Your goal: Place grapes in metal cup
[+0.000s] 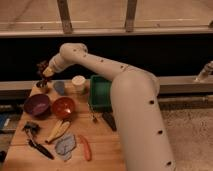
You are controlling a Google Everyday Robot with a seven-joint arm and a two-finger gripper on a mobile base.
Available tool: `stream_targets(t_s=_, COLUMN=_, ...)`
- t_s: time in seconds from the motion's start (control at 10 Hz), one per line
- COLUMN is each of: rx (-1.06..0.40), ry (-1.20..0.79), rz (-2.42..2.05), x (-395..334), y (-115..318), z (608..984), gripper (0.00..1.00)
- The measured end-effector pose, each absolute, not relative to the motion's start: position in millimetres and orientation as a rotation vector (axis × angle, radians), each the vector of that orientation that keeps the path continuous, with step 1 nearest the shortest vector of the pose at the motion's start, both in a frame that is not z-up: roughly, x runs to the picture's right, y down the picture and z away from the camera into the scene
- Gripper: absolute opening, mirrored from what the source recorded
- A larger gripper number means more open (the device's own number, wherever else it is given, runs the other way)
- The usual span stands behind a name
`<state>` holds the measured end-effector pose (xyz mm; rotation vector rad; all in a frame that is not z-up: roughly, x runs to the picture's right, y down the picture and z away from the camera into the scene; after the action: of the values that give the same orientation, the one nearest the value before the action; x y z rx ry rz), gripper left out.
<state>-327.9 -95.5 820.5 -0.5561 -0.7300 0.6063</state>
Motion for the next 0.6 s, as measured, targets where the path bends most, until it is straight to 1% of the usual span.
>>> stream_targets(t_s=0.2, rx=-0.587, ry=-0.741, rz=0.594, x=-341.1, y=-86.9, z=829.7, gripper=0.00)
stream_targets(t_s=0.6, rx=-0.618, ry=-0.762, rz=0.591, x=-353.3, y=-84.4, z=841.7, gripper=0.00)
